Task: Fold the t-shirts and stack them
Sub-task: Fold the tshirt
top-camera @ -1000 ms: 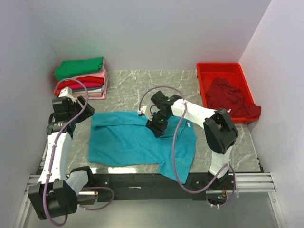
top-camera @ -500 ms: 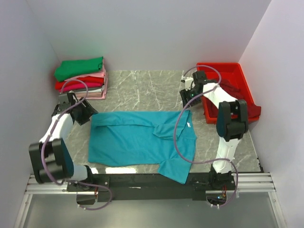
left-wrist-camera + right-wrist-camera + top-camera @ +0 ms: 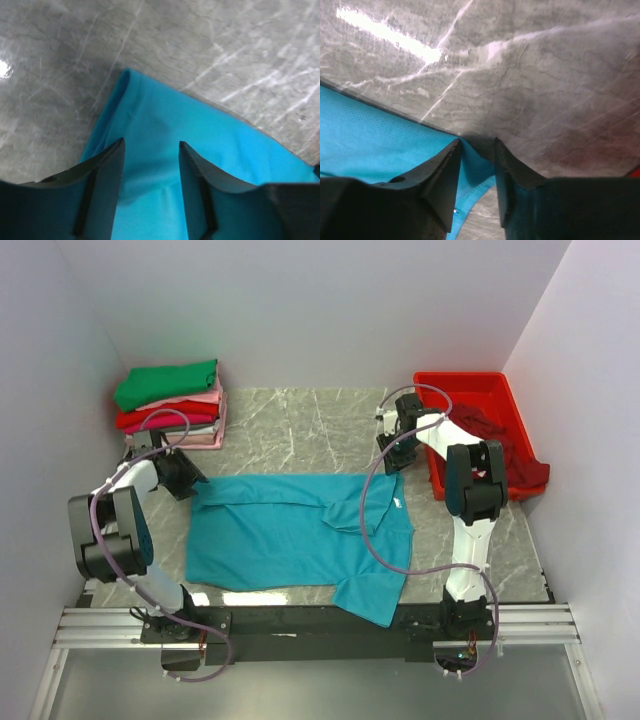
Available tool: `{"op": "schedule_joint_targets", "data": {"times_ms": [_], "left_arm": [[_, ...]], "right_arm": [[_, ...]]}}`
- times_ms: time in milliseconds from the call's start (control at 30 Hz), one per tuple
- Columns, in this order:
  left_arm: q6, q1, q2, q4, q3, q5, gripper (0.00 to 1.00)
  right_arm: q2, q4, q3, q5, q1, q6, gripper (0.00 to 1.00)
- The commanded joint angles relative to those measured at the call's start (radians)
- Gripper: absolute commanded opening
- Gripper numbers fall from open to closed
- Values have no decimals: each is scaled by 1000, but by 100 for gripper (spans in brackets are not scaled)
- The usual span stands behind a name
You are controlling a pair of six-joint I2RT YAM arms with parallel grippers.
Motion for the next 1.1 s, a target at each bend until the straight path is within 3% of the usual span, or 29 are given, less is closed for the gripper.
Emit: {"op": "schedule_joint_targets", "data": {"times_ms": [0, 233, 267, 533, 967, 1067], "left_arm": [[22, -2, 44, -1, 57, 10, 51], [40, -4, 130, -34, 106, -56, 47], [42, -2, 145, -36, 112, -62, 46], [39, -5, 162, -50, 127, -142, 43], [-43, -30, 136, 19, 120, -208, 43], [-73, -40, 136, 45, 123, -225, 43]], "right_arm": [[-14, -41, 14, -13, -1, -14, 36], [-9, -71, 29, -52, -4, -49, 9], [-9, -73, 32, -55, -8, -53, 0], [32, -71, 152, -52, -19, -69, 0], [307, -137, 748, 72, 8, -109, 0], [325, -76, 758, 141, 27, -144, 0]]}}
